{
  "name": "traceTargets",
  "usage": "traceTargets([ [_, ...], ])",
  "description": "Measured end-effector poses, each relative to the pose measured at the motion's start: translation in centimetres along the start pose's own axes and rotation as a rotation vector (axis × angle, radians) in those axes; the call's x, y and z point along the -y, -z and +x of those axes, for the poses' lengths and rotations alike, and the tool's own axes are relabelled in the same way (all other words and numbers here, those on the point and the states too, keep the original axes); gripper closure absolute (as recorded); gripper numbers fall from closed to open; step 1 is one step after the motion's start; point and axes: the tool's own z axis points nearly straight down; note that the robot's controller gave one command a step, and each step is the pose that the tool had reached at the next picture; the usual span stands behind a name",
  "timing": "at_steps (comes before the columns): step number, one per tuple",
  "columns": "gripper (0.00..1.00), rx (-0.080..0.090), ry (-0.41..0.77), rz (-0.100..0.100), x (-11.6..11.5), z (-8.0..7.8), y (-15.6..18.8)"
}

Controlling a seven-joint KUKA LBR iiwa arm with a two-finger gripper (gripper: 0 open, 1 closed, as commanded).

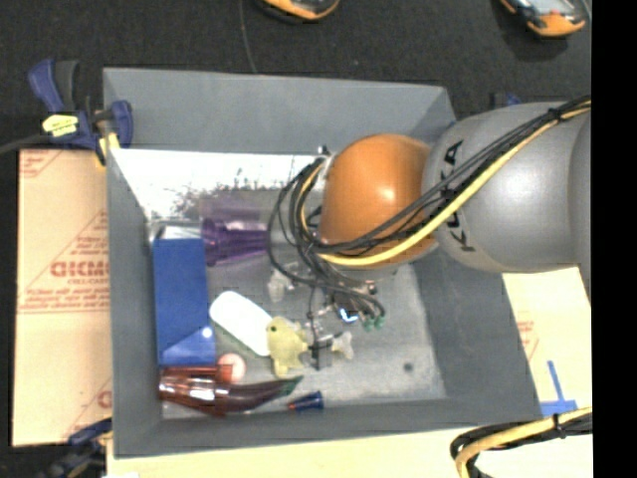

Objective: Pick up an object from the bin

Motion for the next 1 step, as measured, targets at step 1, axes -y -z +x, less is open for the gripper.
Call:
traceTargets([
  [1, 0.00, 0.017, -0.043, 0.007, 5.73, -0.96, 0.94],
])
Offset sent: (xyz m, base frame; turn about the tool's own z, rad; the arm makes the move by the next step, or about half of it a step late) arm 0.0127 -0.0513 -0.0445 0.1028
